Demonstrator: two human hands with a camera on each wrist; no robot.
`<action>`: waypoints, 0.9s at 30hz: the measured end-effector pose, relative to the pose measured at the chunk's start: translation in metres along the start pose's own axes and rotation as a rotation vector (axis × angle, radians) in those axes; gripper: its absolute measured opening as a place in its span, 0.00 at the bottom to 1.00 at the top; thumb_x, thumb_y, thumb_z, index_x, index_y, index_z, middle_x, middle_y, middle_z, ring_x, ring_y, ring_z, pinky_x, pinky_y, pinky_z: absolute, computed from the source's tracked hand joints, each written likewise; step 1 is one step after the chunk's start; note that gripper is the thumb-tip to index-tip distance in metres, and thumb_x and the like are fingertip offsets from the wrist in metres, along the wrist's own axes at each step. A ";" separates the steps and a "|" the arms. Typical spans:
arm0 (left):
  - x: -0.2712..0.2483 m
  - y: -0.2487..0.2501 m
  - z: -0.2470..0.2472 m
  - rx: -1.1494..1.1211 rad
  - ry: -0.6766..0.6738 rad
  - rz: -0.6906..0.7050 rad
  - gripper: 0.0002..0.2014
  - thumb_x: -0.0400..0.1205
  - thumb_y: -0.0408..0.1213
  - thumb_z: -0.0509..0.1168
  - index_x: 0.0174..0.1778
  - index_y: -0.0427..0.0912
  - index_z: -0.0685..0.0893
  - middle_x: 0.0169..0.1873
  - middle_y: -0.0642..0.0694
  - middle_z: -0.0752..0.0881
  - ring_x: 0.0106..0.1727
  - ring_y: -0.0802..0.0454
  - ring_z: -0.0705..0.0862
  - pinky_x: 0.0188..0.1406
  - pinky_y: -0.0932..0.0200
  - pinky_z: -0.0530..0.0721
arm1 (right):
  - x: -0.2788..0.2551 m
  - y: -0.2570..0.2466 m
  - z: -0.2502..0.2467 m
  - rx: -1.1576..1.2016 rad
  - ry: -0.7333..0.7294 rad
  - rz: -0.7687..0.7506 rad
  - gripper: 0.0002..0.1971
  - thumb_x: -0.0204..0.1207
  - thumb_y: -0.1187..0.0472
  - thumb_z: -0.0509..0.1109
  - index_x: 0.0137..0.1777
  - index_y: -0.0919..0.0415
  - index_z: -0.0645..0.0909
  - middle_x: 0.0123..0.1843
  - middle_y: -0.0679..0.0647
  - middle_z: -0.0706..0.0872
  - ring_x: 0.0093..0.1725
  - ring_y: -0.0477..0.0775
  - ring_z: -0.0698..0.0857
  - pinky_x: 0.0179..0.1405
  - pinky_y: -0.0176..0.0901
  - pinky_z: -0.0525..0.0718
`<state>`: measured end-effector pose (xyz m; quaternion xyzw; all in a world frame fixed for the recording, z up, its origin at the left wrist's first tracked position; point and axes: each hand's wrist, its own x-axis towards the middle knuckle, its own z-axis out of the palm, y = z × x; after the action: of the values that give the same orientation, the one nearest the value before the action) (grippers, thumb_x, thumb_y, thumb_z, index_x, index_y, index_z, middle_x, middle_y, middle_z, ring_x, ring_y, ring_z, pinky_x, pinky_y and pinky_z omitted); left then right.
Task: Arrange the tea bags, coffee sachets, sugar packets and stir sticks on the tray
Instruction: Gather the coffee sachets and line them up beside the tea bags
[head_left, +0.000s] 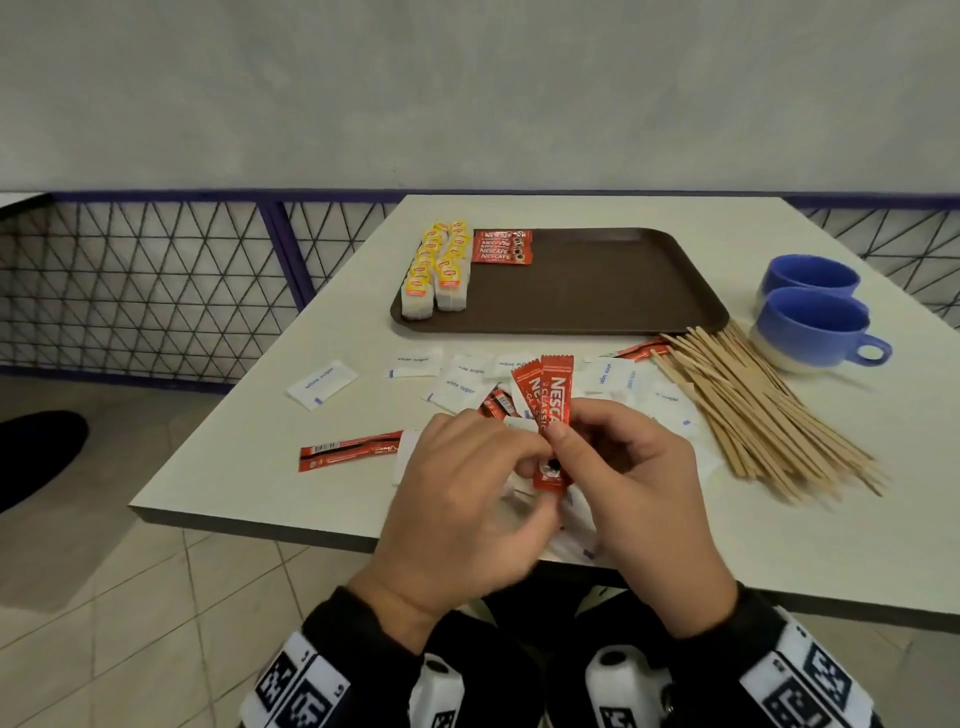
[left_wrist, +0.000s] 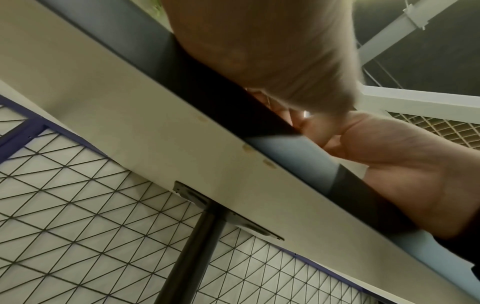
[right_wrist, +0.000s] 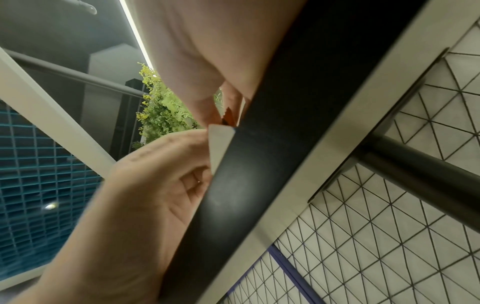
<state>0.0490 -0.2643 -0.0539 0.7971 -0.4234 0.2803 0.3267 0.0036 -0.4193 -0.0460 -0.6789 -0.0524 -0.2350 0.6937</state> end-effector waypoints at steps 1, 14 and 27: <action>-0.001 0.000 -0.002 -0.058 -0.014 0.001 0.12 0.72 0.38 0.75 0.50 0.41 0.88 0.43 0.53 0.86 0.46 0.53 0.82 0.46 0.49 0.78 | 0.000 0.001 0.000 -0.009 0.013 -0.001 0.08 0.81 0.70 0.72 0.54 0.61 0.90 0.45 0.55 0.94 0.46 0.52 0.92 0.46 0.41 0.89; 0.007 0.006 -0.007 -0.603 0.097 -0.592 0.17 0.74 0.50 0.79 0.58 0.64 0.85 0.47 0.56 0.91 0.48 0.52 0.90 0.49 0.52 0.91 | -0.004 0.002 0.000 -0.040 -0.148 -0.019 0.16 0.80 0.62 0.73 0.67 0.56 0.85 0.49 0.53 0.93 0.50 0.53 0.92 0.49 0.46 0.90; 0.008 -0.013 -0.015 -0.851 0.166 -0.642 0.14 0.73 0.35 0.75 0.52 0.33 0.87 0.38 0.39 0.91 0.33 0.47 0.89 0.40 0.59 0.89 | -0.004 0.013 0.000 -0.051 -0.185 -0.056 0.15 0.76 0.69 0.79 0.60 0.56 0.88 0.54 0.53 0.92 0.56 0.57 0.90 0.56 0.52 0.89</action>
<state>0.0613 -0.2515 -0.0428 0.6588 -0.2073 0.0320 0.7224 0.0057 -0.4185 -0.0595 -0.7133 -0.1292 -0.1916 0.6617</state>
